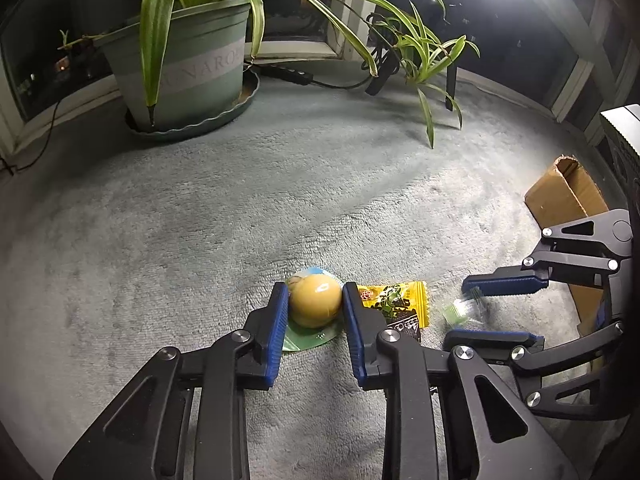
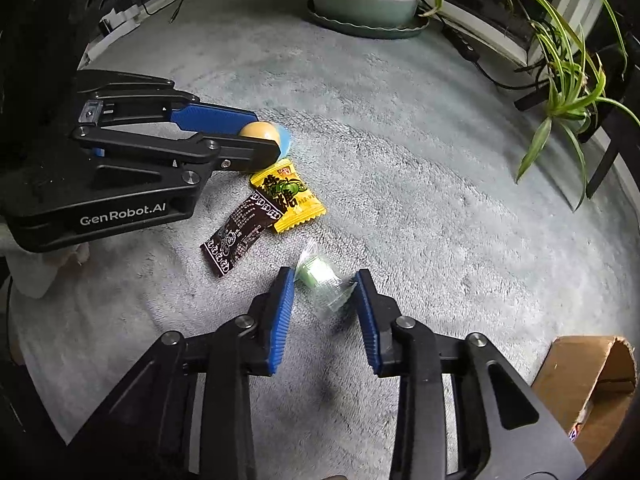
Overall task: Organize snacks
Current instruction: 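Grasp the clear green packet with the right tool while the left tool grasps the round treat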
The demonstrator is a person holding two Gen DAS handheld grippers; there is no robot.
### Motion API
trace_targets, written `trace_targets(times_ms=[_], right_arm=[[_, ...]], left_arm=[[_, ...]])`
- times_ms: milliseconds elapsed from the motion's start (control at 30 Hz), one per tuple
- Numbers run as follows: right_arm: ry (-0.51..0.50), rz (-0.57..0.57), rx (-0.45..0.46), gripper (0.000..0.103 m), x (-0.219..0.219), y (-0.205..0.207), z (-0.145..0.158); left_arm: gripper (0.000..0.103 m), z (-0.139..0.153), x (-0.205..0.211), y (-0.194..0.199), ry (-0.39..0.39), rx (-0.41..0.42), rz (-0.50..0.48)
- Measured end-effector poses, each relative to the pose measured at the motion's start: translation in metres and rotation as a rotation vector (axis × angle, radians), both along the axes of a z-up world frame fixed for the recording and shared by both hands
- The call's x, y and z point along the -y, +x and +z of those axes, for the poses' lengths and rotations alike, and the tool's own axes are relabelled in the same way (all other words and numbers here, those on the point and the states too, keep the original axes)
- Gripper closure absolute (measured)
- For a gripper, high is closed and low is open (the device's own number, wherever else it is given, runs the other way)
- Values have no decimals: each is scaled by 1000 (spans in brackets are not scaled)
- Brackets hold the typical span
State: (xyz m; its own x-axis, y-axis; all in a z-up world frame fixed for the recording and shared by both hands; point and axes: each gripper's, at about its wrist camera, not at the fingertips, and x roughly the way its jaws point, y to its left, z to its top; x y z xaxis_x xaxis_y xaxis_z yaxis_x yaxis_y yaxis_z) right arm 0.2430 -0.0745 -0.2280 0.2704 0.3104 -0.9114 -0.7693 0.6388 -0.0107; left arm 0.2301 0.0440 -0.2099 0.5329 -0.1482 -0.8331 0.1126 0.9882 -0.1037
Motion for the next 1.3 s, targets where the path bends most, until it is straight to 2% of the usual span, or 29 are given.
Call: trace_targets(times_ms=[300,700,967,1300], right_arm=[[61,-60,-2,74,13,1,9],[184,-139,49,74,46,-14,55],[257,-235,108,74,102,-29,94],[263,-407,162,74,199,-36,112]], left_arm=[[78,0,-10,-8,-23,10,30],[78,28,-2,-28,-50,69,19],[78,58,33,-37,-80,126,-38],[78,78,107,-37,-134,164,-148]])
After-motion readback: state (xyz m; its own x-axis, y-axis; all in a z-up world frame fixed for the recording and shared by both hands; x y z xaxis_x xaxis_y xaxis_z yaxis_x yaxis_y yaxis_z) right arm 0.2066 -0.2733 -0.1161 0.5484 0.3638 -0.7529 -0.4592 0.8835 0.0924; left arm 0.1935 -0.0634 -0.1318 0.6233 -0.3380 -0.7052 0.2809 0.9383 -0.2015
